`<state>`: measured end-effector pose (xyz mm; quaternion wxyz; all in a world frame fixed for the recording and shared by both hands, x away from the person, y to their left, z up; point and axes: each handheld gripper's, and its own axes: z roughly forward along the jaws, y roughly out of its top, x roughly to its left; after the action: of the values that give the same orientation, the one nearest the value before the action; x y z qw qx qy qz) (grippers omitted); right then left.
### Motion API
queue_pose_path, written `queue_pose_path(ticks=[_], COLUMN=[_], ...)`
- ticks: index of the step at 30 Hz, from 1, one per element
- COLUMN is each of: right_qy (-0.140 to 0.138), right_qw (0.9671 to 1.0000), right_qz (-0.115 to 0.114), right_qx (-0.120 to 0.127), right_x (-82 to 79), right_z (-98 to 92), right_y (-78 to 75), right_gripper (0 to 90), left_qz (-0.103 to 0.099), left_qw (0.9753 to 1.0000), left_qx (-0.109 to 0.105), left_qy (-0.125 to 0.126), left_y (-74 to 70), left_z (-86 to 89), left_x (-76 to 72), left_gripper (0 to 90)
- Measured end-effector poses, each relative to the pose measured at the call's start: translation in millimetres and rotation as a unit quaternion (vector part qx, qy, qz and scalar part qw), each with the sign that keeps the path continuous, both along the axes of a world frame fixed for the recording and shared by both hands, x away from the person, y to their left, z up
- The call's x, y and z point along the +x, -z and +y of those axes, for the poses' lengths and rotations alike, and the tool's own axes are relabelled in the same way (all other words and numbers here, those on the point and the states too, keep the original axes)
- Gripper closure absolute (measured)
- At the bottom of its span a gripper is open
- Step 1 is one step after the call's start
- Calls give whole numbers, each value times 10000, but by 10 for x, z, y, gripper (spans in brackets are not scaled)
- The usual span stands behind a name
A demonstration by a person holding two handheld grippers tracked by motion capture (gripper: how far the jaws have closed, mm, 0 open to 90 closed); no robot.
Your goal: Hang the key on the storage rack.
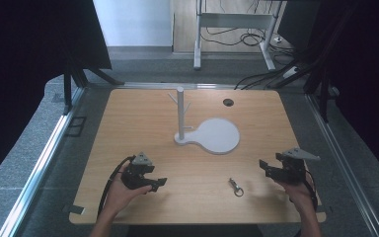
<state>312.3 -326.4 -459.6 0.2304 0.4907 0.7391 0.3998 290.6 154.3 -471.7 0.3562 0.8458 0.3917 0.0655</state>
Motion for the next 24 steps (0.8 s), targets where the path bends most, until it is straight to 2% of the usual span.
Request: queue_pose_path(ticks=[6,8,9,11,14,19,21,24], right_qy=[35,-60,-114,-124,-164,-206,-283,-292], right_qw=[10000,9999,9997,9997,9998,9996,9993,9993], right_qz=[48,117,198,187,128,170,216,211], right_qx=[24,86,41,3,12,-46,100,128], right_x=[-30,-49,-52,-52,-69,-70,-69,-89], right_z=[-43,-54,-56,-54,-36,1,-5,-18], right_y=[14,33,35,26,-29,2,17,7], right_gripper=[333,354,362,369,384,391,393,403], left_qz=[9,-1,-4,-16,-56,-18,-9,1], left_qw=[10000,10000,9999,9999,9999,9999,9999,9998], left_qx=[-34,7,56,75,-18,-54,-75,-49], left_qy=[24,47,88,96,123,134,147,212], left_y=[0,5,13,15,-24,-15,-9,-1], left_z=[-7,-22,-38,-40,-15,-16,-31,-57], left_x=[-23,-4,-7,-13,-32,2,21,32], left_gripper=[297,297,296,295,295,297,296,296])
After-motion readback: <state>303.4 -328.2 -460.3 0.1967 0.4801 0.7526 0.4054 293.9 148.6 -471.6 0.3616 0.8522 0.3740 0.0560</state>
